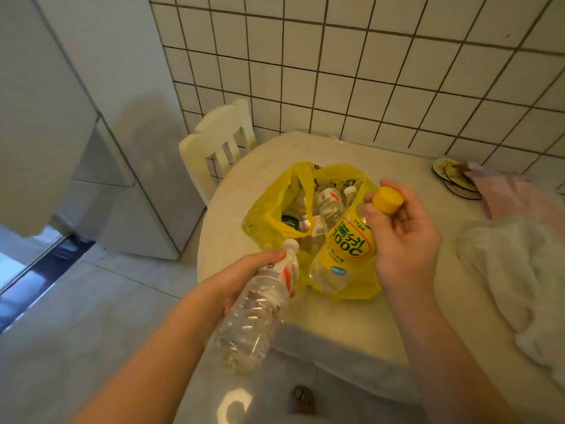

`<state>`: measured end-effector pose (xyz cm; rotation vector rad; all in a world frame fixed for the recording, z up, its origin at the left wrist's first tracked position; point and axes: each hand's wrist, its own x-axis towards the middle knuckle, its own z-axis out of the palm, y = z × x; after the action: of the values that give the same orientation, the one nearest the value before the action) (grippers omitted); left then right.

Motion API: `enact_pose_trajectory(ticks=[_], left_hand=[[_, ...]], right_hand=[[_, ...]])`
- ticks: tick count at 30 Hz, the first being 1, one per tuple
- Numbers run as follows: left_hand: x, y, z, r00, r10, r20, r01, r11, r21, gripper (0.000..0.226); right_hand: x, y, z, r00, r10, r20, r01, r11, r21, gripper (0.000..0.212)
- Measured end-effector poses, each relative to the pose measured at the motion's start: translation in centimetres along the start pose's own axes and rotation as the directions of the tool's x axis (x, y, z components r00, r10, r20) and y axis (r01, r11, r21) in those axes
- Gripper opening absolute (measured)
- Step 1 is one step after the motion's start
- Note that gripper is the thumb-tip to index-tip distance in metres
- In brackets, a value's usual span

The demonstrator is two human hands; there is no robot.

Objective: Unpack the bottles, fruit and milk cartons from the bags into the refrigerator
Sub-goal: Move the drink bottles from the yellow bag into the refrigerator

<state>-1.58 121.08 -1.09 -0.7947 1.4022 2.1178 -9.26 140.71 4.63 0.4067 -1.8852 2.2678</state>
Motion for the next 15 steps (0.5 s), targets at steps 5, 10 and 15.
enact_pose_trajectory(ticks=[5,10,15], left_hand=[[-5.7,-5.8,-6.4,0.999,-0.001,-0.048,0.0,1.0,-0.021,0.065],[-13.3,-12.5,-13.5,0.973,0.081,-0.217,-0.094,0.994,-0.051,0.05],[-21.7,-18.6,-20.9,0.875,0.201,-0.441,-0.306,0.935,-0.182,0.062]], right_hand=[[-7.2,0.2,4.3,0.998,0.005,0.069,-0.003,1.0,-0.025,0.038],[-15.8,0.7,10.8,0.98,0.052,0.193,-0.049,0.999,-0.021,0.039],[-24.1,0.6,19.5,0.919,0.111,0.378,-0.133,0.991,0.031,0.037]])
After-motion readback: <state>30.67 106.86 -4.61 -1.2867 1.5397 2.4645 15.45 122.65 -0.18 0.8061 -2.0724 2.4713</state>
